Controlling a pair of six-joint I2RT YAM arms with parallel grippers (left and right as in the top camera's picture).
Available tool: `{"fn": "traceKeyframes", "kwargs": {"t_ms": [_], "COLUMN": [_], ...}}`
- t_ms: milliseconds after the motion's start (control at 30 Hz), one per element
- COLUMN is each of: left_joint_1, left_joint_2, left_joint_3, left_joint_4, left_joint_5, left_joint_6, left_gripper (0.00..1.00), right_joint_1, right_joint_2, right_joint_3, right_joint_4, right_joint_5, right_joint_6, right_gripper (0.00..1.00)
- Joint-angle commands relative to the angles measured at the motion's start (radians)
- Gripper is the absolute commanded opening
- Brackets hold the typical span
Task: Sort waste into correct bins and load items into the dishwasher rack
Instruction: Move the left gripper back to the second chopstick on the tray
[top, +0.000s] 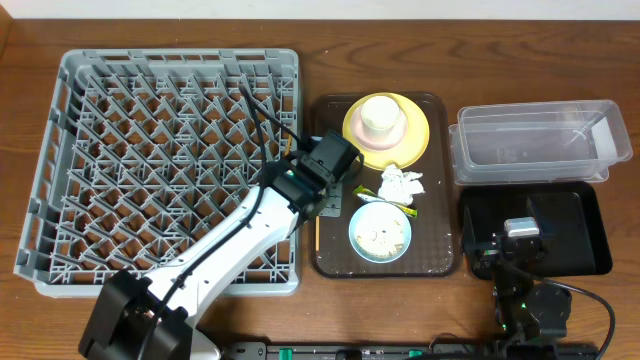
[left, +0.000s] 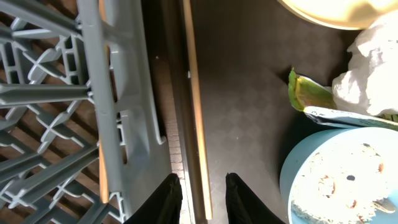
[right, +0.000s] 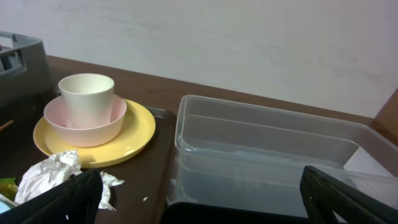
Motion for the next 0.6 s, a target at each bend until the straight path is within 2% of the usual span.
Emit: {"fn": "traceKeyframes", "kwargs": {"t_ms": [0,167,467,567], "left_joint_1": [-0.032,-0.084,-0.093,-0.093], "left_joint_2": [0.008,0.008,0.018,0.033], "left_joint_3": [0.003,0.003,-0.014,-0.017], "left_joint_4": [0.002,0.013,0.051,0.058], "left_joint_5": [-0.065,-0.147,-0.149,-0.149], "left_joint_6": [0.006,0.006,0.005,0.006], "left_gripper": [0.27,0.27,0.27,0.31], "right_joint_1": [-0.008,-0.008,-0.008,-0.008], "right_joint_2": [-0.005,-0.005,-0.005,-0.005], "right_joint_3": [-0.001,-0.001,-0.001,-0.001], "right_joint_4": [-0.004,-0.004,-0.004,-0.004], "right_joint_5": [-0.002,-0.002,-0.002,-0.002], "right_joint_6": [-0.011,-0.011,-0.011,-0.011], "right_gripper": [0.99,0.99,0.99,0.99]}}
